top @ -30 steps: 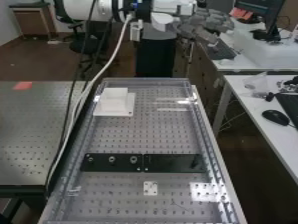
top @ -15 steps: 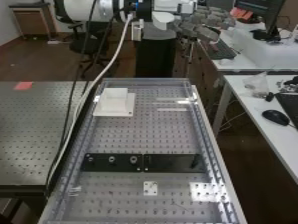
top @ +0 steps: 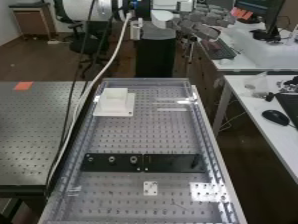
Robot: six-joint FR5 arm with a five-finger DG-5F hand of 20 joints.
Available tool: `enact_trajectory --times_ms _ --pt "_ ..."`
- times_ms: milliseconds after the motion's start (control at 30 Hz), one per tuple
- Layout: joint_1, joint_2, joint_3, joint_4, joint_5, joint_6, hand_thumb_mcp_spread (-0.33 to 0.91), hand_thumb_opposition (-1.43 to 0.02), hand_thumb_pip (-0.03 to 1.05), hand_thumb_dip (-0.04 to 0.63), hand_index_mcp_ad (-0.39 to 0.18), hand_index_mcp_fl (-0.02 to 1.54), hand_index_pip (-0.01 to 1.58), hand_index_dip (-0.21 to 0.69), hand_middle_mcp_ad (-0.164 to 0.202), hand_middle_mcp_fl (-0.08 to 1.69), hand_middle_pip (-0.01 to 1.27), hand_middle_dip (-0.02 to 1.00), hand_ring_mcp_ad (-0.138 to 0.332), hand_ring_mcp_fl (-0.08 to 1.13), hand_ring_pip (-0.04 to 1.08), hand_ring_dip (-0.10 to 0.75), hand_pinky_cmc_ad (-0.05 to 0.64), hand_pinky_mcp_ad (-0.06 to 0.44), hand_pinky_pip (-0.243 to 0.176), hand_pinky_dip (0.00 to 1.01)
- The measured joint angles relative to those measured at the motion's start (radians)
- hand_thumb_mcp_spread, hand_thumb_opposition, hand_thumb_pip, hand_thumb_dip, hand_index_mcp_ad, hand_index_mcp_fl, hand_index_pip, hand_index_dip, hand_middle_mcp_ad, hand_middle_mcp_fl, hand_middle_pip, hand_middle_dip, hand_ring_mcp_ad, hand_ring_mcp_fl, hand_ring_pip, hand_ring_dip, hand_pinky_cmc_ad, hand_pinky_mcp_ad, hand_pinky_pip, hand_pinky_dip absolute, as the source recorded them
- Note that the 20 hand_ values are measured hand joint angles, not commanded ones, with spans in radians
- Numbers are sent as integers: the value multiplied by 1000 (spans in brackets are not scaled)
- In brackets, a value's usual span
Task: Grab the chopstick and place it in the clear container
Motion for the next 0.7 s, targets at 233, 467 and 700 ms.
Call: enact_trajectory --times_ms 233,467,700 --pt "2 6 -9 12 8 -7 127 -634 436 0 -141 110 72 215 75 -5 141 216 72 0 87 103 356 328 -120 176" --pt "4 16 -23 25 5 -4 129 -637 433 0 -141 110 68 215 75 -9 141 216 72 0 87 103 356 328 -124 176" --pt "5 23 -32 40 1 -3 138 -634 435 0 -141 110 68 215 72 -9 141 216 72 0 87 103 356 328 -124 176"
